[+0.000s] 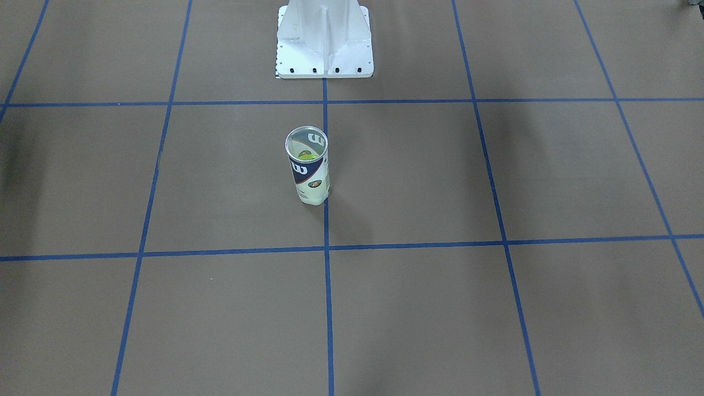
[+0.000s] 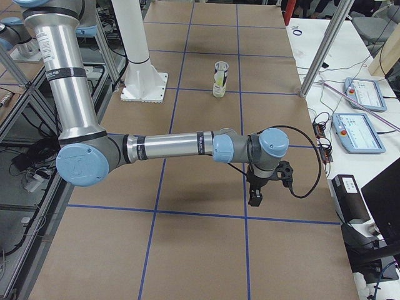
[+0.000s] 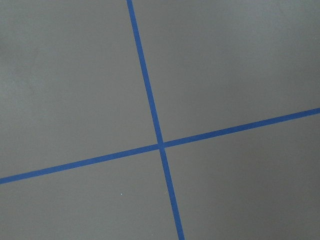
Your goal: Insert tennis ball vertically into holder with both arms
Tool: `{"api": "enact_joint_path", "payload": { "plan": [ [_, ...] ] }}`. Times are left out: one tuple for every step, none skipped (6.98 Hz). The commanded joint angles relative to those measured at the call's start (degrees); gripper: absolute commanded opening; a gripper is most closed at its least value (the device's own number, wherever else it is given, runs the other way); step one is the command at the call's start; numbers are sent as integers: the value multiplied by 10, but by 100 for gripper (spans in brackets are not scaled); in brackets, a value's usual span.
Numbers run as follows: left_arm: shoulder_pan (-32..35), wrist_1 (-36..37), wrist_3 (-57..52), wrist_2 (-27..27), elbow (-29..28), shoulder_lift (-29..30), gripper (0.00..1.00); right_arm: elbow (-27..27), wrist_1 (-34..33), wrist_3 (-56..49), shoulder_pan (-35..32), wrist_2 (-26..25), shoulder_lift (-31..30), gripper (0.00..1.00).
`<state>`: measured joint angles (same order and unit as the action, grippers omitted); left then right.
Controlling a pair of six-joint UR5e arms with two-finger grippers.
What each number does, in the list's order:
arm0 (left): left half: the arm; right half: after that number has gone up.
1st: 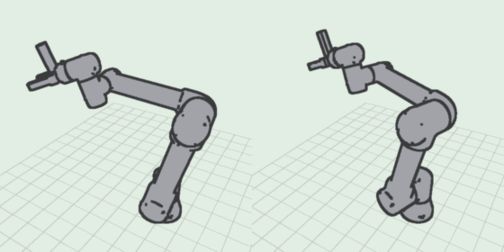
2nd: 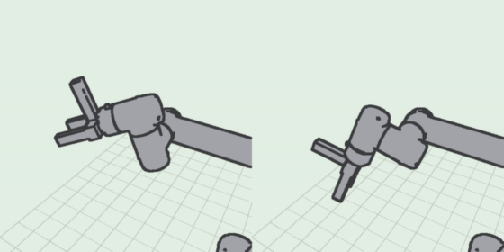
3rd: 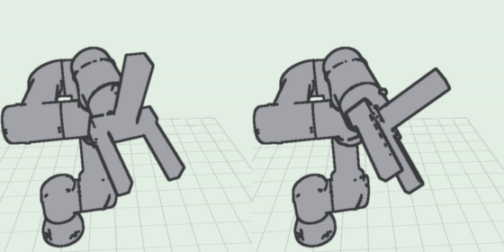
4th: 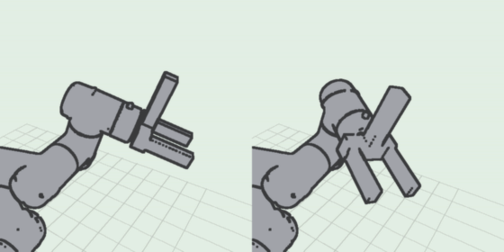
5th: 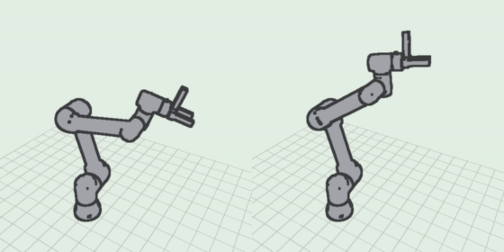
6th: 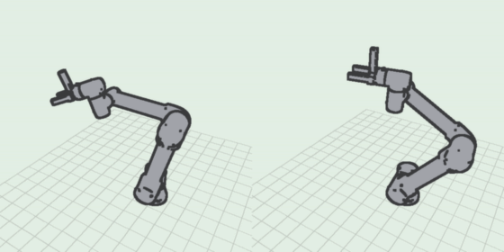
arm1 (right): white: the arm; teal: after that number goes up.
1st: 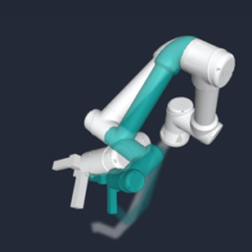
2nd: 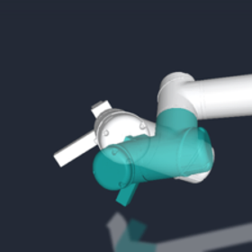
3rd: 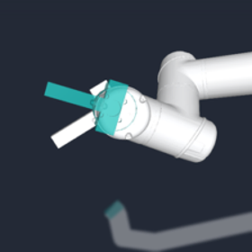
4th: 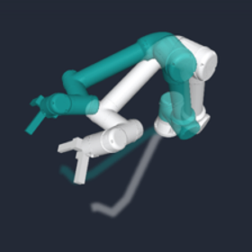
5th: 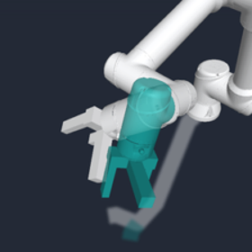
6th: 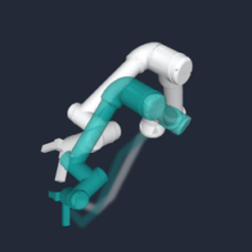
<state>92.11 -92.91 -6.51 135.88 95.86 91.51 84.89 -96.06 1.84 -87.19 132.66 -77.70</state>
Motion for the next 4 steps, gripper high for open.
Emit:
{"api": "enact_joint_path", "payload": {
  "plan": [
    [0, 1, 0, -1, -8, 0, 100, -1, 0, -1, 1, 0, 2, 100],
    [0, 0, 0, -2, -11, 0, 100, -1, 0, -1, 2, 0, 3, 100],
    [0, -1, 0, -2, -12, 0, 100, -2, 0, -1, 4, 0, 3, 100],
    [-1, 0, 1, -2, -14, 0, 100, -2, 0, -1, 6, 0, 3, 100]
  ]
}}
